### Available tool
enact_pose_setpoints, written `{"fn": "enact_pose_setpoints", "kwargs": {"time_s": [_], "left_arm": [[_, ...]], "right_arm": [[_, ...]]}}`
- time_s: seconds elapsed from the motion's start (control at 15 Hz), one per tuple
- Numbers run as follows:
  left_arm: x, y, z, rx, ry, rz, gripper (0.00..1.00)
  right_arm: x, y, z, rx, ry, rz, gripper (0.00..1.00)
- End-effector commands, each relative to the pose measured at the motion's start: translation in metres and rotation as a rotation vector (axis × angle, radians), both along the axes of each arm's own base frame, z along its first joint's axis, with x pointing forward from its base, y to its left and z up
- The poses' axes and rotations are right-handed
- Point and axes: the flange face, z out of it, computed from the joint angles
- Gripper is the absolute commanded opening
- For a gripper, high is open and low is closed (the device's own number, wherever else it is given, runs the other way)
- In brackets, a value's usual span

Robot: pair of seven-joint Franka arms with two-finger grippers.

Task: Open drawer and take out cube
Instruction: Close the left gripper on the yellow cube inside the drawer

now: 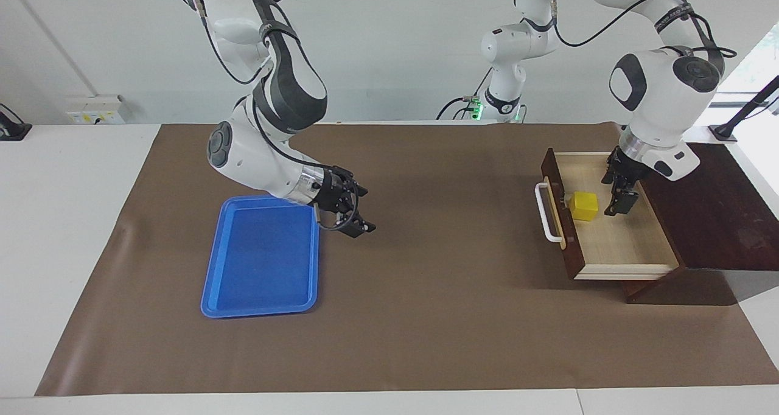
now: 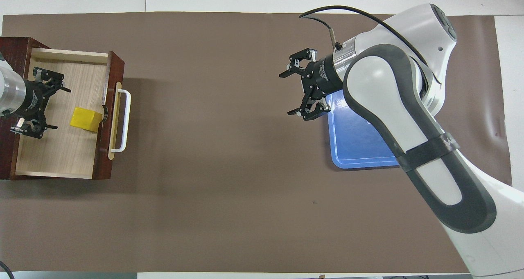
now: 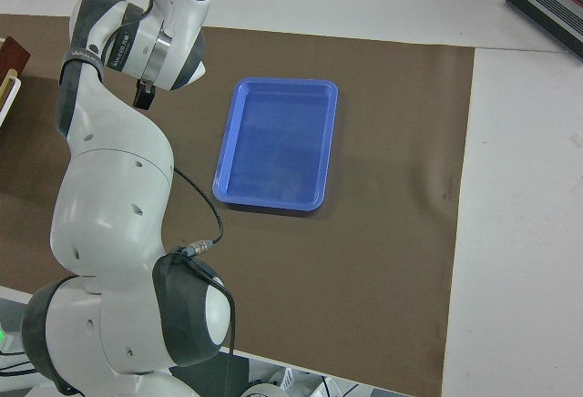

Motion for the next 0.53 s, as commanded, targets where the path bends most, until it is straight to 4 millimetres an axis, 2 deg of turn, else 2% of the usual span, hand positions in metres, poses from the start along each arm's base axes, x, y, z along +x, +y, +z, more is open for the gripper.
{"fn": "enact_pose_setpoints", "kwargs": {"time_s": [0.0,0.33,0.4,0.47], "left_arm": [[-0.012,-0.008,-0.017,-0.015,-0.021,0.038,1.0],[-0.011,-0.007,-0.028,-0.019,-0.039,0.068,1.0],[-0.011,-0.008,-0.028,-0.019,-0.039,0.068,0.97],[-0.011,-0.01,-0.028,-0.02,-0.039,0.068,0.73]], "right_arm": [[-0.006,-0.02,0.006,0.019,0.019,-0.009,1.0],[-0.006,-0.014,0.006,0.018,0.003,-0.008,1.0],[-0.006,-0.014,0.006,0.018,0.002,-0.008,1.0],[-0.006,-0.013,0.006,0.017,0.0,-0.009,1.0]]}}
